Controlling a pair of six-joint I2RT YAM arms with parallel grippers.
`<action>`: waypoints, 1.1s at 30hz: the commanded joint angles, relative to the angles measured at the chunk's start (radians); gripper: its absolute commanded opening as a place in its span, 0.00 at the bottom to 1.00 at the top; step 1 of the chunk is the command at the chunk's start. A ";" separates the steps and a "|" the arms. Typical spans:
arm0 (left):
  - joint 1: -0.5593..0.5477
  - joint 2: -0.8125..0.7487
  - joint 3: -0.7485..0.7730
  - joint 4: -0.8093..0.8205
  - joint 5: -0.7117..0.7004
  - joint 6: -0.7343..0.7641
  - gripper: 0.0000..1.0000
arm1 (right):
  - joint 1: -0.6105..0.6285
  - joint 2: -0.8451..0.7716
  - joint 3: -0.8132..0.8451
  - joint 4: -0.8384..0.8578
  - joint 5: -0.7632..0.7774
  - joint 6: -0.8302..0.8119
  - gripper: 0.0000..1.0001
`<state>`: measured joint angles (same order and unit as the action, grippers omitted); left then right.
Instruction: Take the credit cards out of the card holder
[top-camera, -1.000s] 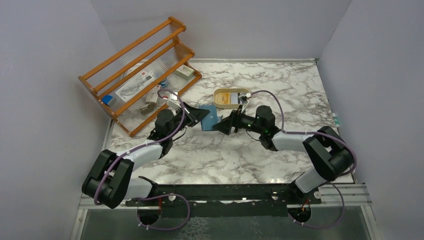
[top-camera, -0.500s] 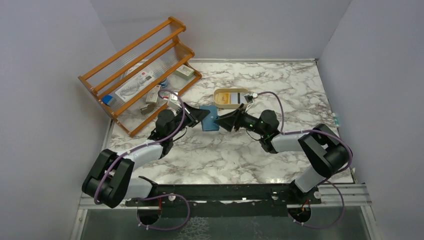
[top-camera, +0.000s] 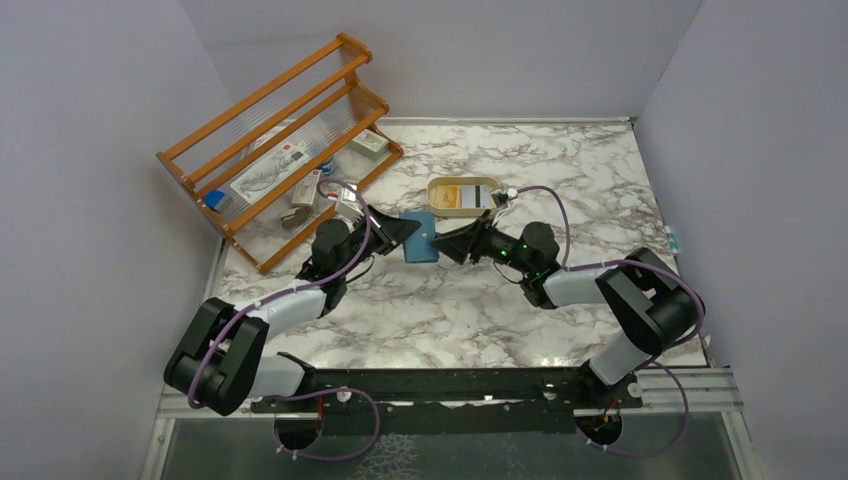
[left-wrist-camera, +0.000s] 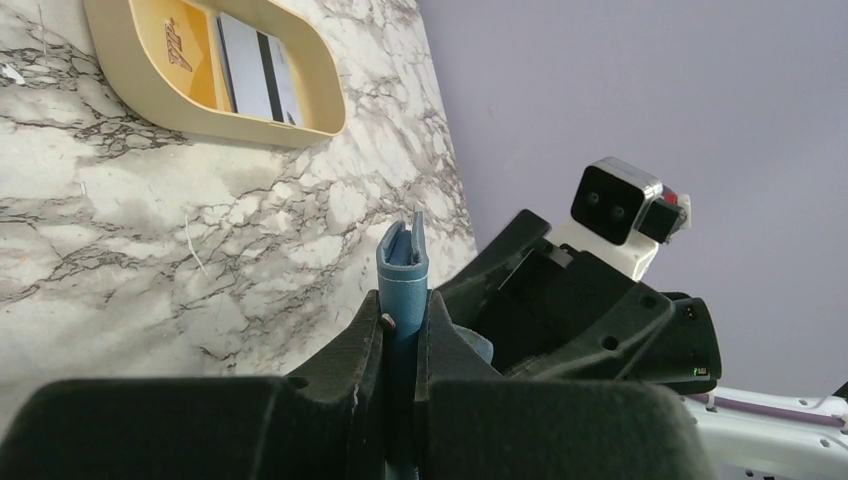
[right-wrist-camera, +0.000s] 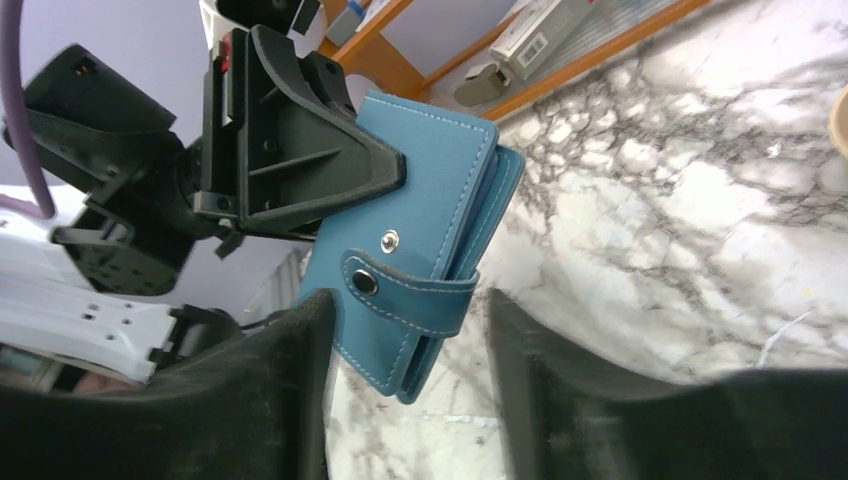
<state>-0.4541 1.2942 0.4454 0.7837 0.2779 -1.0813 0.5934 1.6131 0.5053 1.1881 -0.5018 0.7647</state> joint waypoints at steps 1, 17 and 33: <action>-0.003 -0.003 0.003 0.045 -0.020 -0.009 0.00 | -0.004 0.006 0.011 0.008 -0.026 -0.035 0.70; -0.042 0.017 0.009 0.046 -0.076 -0.040 0.00 | 0.020 0.135 0.064 0.096 -0.040 0.020 0.88; -0.052 0.001 -0.002 0.046 -0.117 -0.028 0.00 | 0.017 0.204 -0.007 0.330 0.104 0.144 0.63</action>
<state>-0.4999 1.3159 0.4450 0.7769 0.1890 -1.1107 0.6079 1.8198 0.5430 1.4178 -0.4706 0.8795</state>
